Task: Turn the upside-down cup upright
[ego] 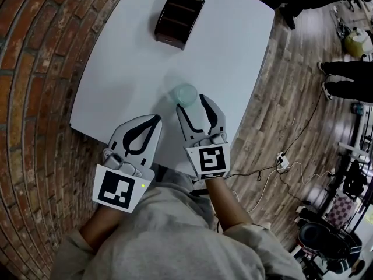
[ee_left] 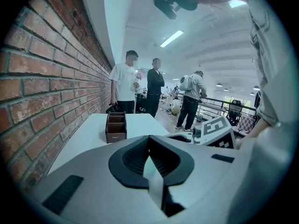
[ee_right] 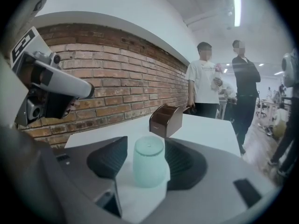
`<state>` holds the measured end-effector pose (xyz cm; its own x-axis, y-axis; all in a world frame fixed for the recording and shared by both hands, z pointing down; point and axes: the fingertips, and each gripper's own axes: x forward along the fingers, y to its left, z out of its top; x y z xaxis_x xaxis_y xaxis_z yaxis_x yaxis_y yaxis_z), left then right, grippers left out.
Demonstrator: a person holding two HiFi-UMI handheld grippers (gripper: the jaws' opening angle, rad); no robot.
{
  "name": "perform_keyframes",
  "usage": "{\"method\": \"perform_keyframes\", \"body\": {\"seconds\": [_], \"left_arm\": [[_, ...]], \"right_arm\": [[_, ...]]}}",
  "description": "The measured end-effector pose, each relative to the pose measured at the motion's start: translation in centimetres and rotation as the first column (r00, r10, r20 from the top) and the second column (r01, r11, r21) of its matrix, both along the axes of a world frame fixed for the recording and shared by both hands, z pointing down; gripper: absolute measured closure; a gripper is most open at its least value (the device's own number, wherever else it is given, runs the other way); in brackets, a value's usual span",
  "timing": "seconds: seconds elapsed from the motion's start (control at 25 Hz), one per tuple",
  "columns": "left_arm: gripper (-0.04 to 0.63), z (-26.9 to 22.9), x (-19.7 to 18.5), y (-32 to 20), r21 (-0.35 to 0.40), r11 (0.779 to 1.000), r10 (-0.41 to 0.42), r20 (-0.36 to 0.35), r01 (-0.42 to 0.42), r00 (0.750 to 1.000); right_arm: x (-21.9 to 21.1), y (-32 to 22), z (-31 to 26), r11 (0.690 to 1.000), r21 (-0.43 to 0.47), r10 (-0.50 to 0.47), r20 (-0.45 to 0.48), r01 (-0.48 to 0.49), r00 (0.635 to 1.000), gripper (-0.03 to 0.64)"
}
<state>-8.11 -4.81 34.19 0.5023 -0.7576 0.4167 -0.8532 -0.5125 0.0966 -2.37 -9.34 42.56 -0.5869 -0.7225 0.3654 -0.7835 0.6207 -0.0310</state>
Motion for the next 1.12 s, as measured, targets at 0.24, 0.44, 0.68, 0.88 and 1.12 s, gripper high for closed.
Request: {"method": "perform_keyframes", "body": {"seconds": [0.24, 0.44, 0.68, 0.88, 1.12], "left_arm": [[0.586, 0.3, -0.3, -0.1, -0.006, 1.000, -0.002, 0.003, 0.002, 1.000], [0.586, 0.5, -0.4, -0.2, -0.014, 1.000, -0.004, 0.001, 0.004, 1.000], [0.586, 0.6, -0.7, -0.2, -0.017, 1.000, -0.010, 0.001, 0.010, 1.000], [0.586, 0.7, -0.8, -0.4, -0.023, 1.000, -0.012, 0.000, 0.012, 1.000], [0.586, 1.1, -1.0, -0.5, -0.033, 0.999, -0.016, -0.003, 0.016, 1.000]], "right_arm": [[-0.2, -0.4, 0.7, 1.000, -0.014, 0.004, -0.006, -0.004, 1.000, 0.362], [-0.4, -0.8, 1.2, 1.000, -0.025, 0.003, -0.015, -0.003, 1.000, 0.344], [-0.6, -1.2, 1.9, 0.999, -0.043, 0.003, -0.019, -0.003, 1.000, 0.330], [-0.9, -1.7, 2.6, 0.998, -0.056, -0.003, -0.034, 0.001, 0.999, 0.307], [-1.3, -2.2, 3.2, 0.998, -0.061, -0.001, -0.040, -0.002, 0.999, 0.295]]}}
